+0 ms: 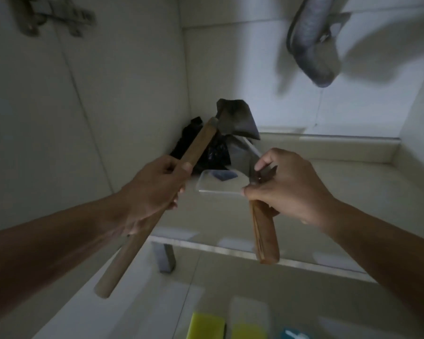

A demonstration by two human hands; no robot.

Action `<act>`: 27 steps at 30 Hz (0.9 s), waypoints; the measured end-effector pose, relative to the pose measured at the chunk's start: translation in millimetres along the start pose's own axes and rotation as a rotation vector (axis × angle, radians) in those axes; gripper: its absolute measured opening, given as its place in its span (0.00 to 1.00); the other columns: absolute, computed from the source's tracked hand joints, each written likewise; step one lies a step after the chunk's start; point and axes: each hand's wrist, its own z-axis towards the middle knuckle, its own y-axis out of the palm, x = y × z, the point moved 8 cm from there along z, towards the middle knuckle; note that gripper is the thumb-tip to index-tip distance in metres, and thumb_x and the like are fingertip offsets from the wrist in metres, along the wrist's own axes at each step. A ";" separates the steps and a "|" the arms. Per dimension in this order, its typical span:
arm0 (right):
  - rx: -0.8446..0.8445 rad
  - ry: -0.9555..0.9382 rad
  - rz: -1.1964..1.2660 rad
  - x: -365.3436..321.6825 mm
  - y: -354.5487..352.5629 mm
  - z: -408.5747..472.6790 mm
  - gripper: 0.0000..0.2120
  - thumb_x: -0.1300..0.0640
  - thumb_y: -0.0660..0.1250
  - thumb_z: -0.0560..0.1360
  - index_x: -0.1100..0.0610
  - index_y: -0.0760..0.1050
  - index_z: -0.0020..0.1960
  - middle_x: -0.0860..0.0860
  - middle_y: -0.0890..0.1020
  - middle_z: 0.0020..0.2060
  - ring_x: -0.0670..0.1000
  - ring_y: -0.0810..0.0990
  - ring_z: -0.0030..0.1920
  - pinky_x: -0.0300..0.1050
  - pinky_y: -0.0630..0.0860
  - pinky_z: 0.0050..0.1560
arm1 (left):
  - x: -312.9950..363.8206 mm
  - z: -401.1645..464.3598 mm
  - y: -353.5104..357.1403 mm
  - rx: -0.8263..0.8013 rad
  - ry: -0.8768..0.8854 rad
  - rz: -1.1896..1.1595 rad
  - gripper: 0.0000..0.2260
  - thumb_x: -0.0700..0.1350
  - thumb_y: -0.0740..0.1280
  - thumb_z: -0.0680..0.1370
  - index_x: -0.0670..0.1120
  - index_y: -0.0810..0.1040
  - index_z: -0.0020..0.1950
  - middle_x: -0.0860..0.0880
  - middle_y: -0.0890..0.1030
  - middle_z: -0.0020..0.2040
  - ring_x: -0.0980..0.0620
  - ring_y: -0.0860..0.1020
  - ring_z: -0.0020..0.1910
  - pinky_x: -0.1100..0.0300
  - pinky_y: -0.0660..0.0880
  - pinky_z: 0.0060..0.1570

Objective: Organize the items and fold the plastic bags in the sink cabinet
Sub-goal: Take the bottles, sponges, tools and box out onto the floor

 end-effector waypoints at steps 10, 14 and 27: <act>-0.336 -0.094 -0.138 -3.3 122.2 -78.0 0.17 0.51 0.80 0.63 0.48 0.75 0.45 0.43 0.78 0.37 0.39 0.76 0.34 0.28 0.66 0.27 | -108.0 -103.9 -64.9 0.140 -0.171 0.072 0.03 0.39 0.66 0.78 0.44 0.79 0.47 0.44 0.81 0.33 0.44 0.81 0.36 0.47 0.76 0.49; -0.475 -0.108 -0.177 6.7 165.0 -105.1 0.15 0.51 0.80 0.63 0.50 0.76 0.44 0.44 0.79 0.36 0.42 0.77 0.35 0.33 0.69 0.31 | -150.7 -137.5 -70.0 0.129 -0.312 0.081 0.04 0.34 0.67 0.77 0.41 0.77 0.49 0.40 0.81 0.41 0.42 0.81 0.40 0.43 0.79 0.50; -0.626 0.140 -0.250 62.0 298.2 -145.0 0.19 0.58 0.75 0.67 0.63 0.75 0.54 0.55 0.80 0.49 0.53 0.81 0.42 0.39 0.78 0.32 | -286.5 -155.2 -50.1 0.056 -0.629 0.234 0.04 0.35 0.65 0.76 0.42 0.73 0.49 0.39 0.78 0.48 0.39 0.78 0.49 0.43 0.76 0.50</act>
